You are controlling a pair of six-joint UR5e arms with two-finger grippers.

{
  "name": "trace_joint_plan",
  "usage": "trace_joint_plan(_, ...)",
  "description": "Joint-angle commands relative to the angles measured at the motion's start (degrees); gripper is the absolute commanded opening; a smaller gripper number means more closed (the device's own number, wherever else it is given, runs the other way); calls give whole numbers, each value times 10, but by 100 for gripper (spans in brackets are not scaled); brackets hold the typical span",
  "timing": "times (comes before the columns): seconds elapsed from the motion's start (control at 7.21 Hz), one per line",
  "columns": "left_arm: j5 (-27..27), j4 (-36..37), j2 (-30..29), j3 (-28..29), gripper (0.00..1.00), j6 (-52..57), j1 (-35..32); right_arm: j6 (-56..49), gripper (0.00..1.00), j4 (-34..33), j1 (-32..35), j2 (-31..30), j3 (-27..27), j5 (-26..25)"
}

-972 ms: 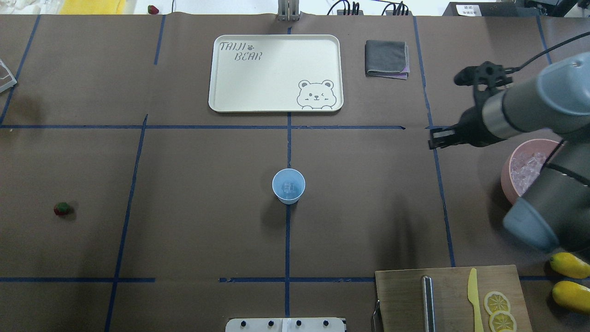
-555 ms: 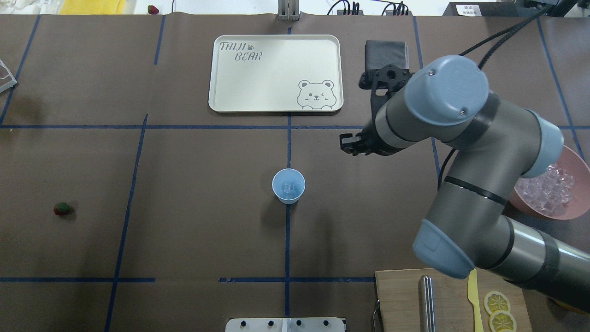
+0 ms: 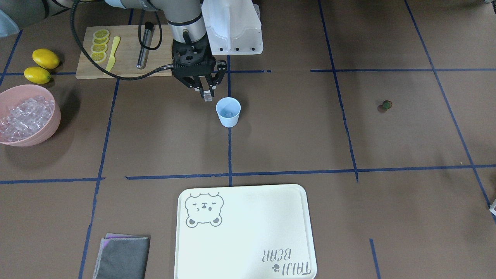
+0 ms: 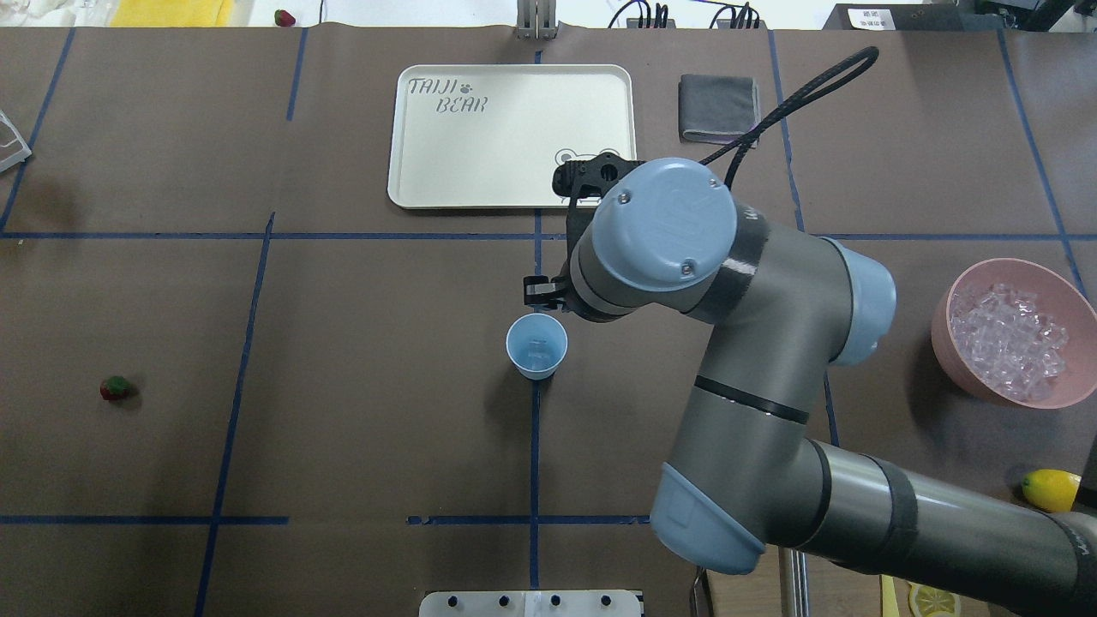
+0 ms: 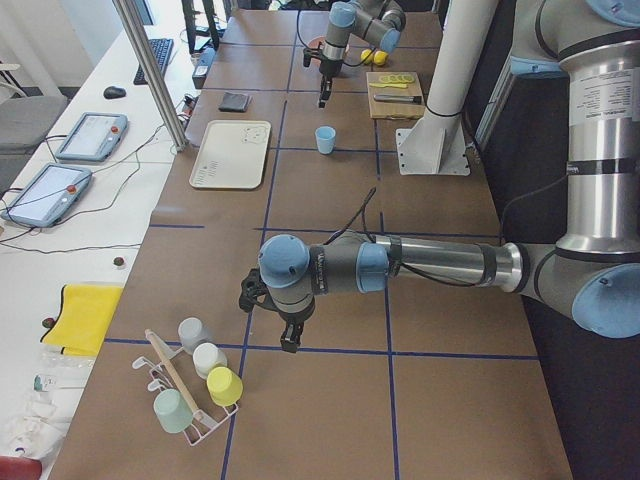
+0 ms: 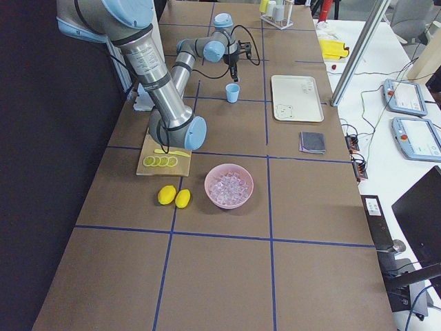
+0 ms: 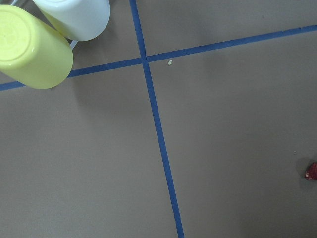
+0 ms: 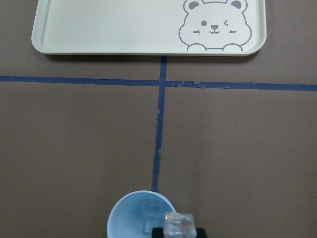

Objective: Put ice and strawberries in cup
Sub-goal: 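Carry the ice cube with the right gripper over the blue cup, then open the right gripper to drop the ice cube into the cup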

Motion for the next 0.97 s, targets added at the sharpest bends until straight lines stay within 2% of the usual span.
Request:
trace_joint_plan(0.0, 0, 0, -1, 0, 100, 0, 1, 17, 0, 2, -25, 47, -73, -26)
trace_joint_plan(0.28, 0, 0, -1, 0, 100, 0, 1, 16, 1, 2, -41, 42, -75, -36)
trace_joint_plan(0.42, 0, 0, -1, 0, 100, 0, 1, 5, 15, 2, -42, 38, -74, -35)
trace_joint_plan(0.56, 0, 0, -1, 0, 100, 0, 1, -6, 97, 2, -44, 33, -75, -36)
trace_joint_plan(0.83, 0, 0, -1, 0, 100, 0, 1, -6, 99, 2, -44, 32, -74, -33)
